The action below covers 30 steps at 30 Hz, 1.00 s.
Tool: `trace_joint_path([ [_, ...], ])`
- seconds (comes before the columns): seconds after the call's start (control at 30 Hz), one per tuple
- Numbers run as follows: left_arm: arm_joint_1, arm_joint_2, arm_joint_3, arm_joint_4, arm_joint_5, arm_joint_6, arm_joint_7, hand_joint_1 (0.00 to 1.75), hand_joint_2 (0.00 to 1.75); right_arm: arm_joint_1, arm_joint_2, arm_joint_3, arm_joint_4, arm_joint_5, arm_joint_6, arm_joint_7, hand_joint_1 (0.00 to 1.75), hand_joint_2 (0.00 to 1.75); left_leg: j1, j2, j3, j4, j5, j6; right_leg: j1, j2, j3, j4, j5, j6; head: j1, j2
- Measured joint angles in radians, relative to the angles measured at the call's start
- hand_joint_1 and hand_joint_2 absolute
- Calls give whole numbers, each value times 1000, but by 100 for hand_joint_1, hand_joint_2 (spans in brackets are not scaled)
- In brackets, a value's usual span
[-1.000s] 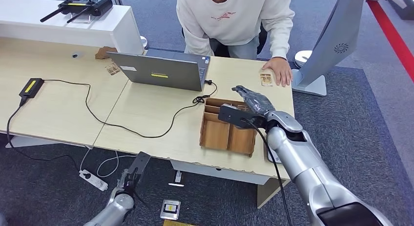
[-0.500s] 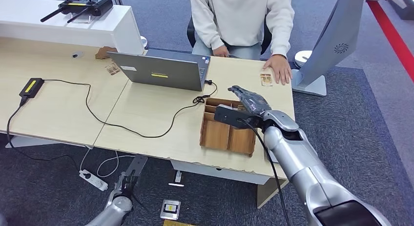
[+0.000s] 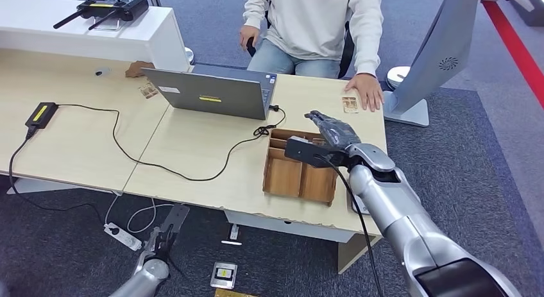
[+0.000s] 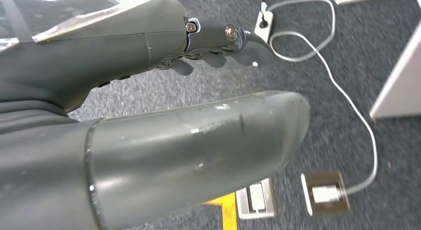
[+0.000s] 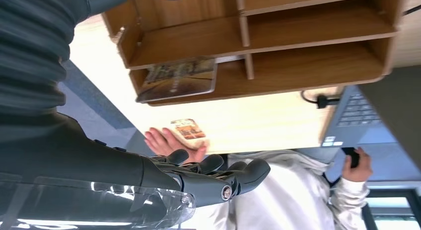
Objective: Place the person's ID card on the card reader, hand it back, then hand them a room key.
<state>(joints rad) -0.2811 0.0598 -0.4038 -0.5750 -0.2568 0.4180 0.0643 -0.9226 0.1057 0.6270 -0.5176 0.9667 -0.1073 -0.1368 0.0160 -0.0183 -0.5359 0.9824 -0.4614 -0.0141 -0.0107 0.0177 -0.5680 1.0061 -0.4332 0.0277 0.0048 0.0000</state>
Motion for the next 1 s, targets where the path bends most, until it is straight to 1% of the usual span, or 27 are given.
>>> trace_joint_path([
  [0.6, -20, -20, -7, 3, -22, -15, -9, 0, 0, 16, -45, 0, 16, 0, -9, 22, 0, 175, 0, 0, 0, 0, 0, 0, -1, 1, 0, 0, 0, 0, 0, 0],
  [1.0, -32, -26, -7, 13, -28, -15, -23, 0, 0, 17, -46, 0, 16, 8, -19, 5, 0, 175, 0, 0, 0, 0, 0, 0, -1, 1, 0, 0, 0, 0, 0, 0],
])
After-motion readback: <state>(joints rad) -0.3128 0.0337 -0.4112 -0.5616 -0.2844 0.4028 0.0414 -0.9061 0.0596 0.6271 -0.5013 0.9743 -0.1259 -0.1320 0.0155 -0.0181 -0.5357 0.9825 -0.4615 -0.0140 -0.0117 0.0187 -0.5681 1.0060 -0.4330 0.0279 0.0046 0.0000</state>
